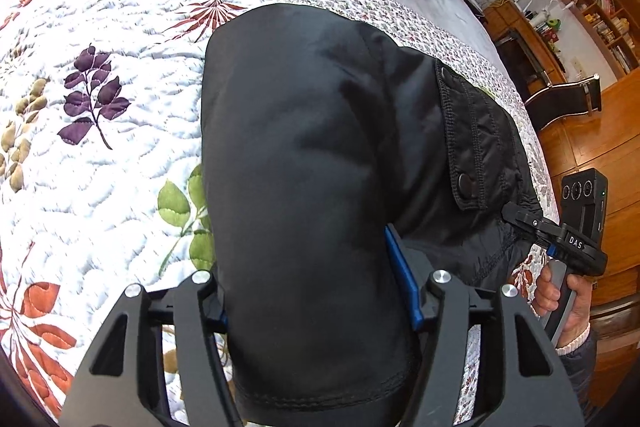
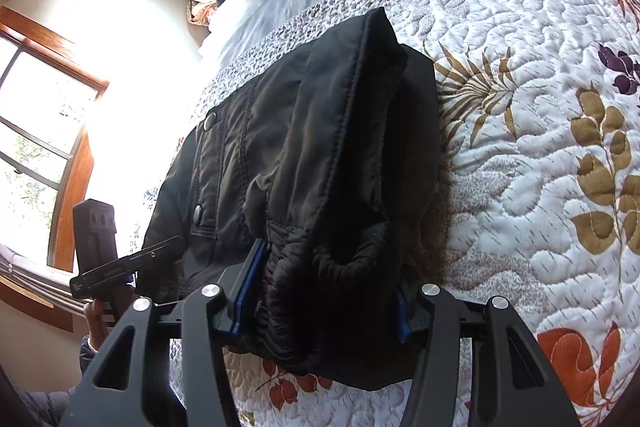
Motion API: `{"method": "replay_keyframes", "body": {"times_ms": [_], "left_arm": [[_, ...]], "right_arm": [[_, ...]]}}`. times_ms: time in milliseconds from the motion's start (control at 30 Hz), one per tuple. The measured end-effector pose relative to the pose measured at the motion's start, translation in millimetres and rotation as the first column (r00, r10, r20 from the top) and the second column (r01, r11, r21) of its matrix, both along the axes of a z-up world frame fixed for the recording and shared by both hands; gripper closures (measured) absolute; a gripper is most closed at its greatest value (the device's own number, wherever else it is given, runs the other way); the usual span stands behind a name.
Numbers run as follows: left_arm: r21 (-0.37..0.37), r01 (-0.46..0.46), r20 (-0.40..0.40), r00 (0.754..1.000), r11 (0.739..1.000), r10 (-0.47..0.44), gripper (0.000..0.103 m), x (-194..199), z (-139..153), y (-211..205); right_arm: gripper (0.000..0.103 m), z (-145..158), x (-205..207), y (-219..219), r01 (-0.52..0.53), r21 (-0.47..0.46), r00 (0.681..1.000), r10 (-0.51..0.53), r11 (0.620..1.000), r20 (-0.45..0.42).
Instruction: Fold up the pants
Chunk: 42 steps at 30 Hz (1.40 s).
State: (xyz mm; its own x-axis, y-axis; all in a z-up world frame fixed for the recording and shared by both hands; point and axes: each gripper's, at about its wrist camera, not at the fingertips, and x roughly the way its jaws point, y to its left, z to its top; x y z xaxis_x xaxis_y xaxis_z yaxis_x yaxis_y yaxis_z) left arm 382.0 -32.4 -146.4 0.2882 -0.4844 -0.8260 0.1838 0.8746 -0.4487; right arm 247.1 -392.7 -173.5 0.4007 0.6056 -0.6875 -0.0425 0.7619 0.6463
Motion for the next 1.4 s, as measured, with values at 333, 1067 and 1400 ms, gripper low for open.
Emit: {"method": "replay_keyframes", "body": {"times_ms": [333,1067,1400], "left_arm": [[-0.037,-0.001,0.000,1.000,0.999,0.001,0.056,22.7,3.9,-4.2],[-0.068,0.010,0.045,0.999,0.998,-0.007,0.054,18.6,-2.9,13.1],[-0.072,0.002,0.045,0.999,0.997,0.001,0.054,16.0,-1.9,13.9]], "right_arm": [[0.049,1.9,0.7,-1.1,0.008,0.008,1.000,-0.008,1.000,0.017],[0.045,-11.0,-19.5,-15.8,0.049,0.070,0.998,-0.051,0.996,0.022],[0.044,-9.5,-18.5,-15.7,0.058,0.068,0.998,-0.059,0.996,0.013]]}}
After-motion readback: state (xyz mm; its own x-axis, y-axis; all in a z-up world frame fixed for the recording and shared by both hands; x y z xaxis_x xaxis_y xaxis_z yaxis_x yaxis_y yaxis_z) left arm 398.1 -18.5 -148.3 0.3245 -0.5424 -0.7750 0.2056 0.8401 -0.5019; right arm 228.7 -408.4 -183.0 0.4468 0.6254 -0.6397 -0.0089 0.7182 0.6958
